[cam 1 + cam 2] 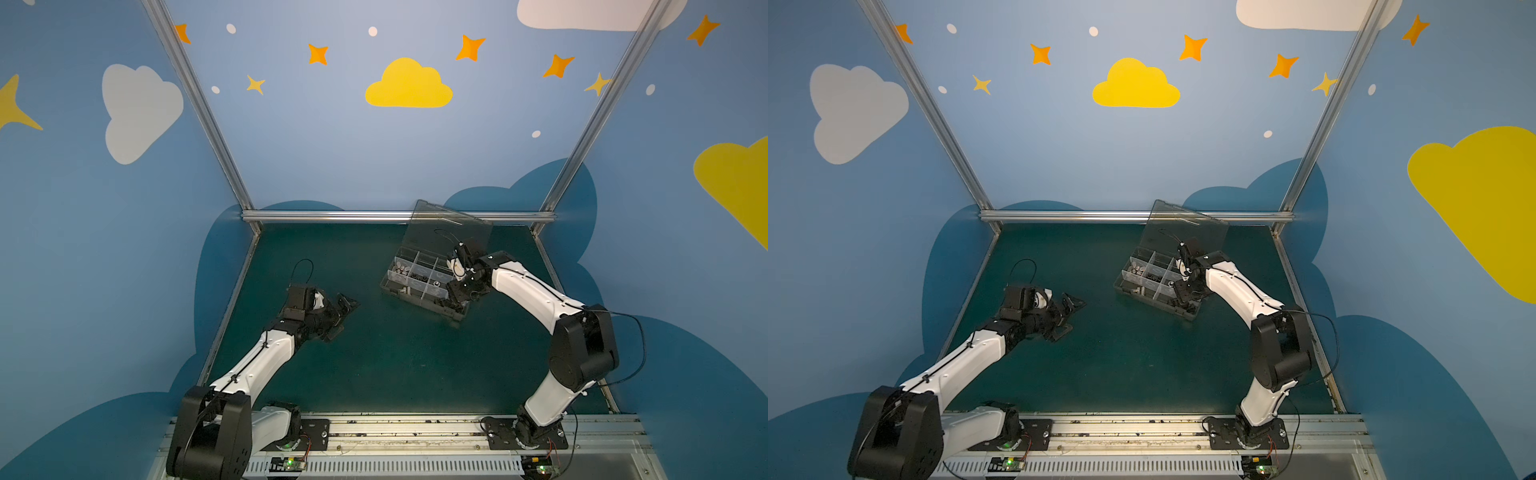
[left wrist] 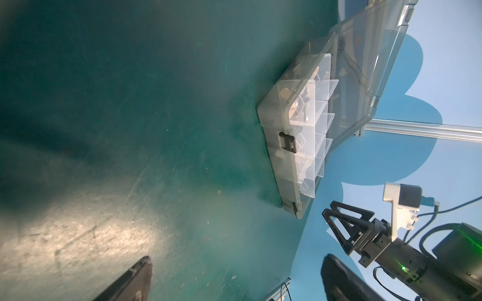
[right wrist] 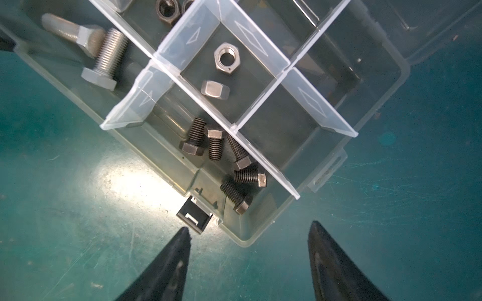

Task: Sort the screws and nuts into containers
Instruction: Place the screw into the container, then reset both arms

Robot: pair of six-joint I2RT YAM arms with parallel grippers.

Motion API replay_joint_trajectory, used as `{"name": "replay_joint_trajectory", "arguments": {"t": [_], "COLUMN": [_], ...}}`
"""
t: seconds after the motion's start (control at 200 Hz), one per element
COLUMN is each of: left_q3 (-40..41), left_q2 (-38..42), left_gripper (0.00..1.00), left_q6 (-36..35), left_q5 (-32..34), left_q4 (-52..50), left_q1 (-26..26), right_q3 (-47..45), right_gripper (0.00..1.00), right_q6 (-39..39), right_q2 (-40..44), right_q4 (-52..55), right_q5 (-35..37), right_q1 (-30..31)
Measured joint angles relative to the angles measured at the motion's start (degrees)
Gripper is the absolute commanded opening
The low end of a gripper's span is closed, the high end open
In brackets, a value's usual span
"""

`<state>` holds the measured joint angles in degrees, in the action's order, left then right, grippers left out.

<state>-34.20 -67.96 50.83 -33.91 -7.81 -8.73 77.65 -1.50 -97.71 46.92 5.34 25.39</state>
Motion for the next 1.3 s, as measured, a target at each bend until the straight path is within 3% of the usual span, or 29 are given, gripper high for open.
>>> {"name": "replay_joint_trajectory", "arguments": {"t": [0.325, 0.521, 0.726, 0.956, 1.146, 1.302], "left_q3": [-3.6, -8.8, -10.8, -7.3, -4.8, -3.5], "left_q2": [1.8, 2.5, 4.5, 9.2, 9.8, 8.4], "left_gripper": [1.00, 1.00, 1.00, 1.00, 1.00, 1.00], "left_q6": [-1.9, -6.1, -11.2, -16.1, -20.9, -25.2], "left_q5": [2.9, 7.9, 15.9, 30.0, 39.4, 42.4], "left_q4": [-3.7, -6.5, -6.9, -3.9, -1.9, 1.8], "left_q1": [0.0, 0.5, 0.6, 0.8, 0.9, 1.4], "right_q3": [-2.1, -4.7, -13.6, -27.4, -33.2, -36.3], "right_gripper": [0.74, 0.74, 0.74, 0.74, 0.74, 0.74], "right_q6": [0.0, -0.3, -1.5, -2.4, -2.3, -2.1], "right_q2": [0.7, 3.9, 11.5, 18.5, 18.1, 16.6], "right_q4": [-1.2, -5.2, -16.9, -33.3, -42.8, -52.8], "right_q5": [-0.2, 2.4, 3.1, -0.6, -2.2, -2.4], "right_q1": [-0.8, -4.5, -12.9, -23.0, -24.7, -24.7]}}
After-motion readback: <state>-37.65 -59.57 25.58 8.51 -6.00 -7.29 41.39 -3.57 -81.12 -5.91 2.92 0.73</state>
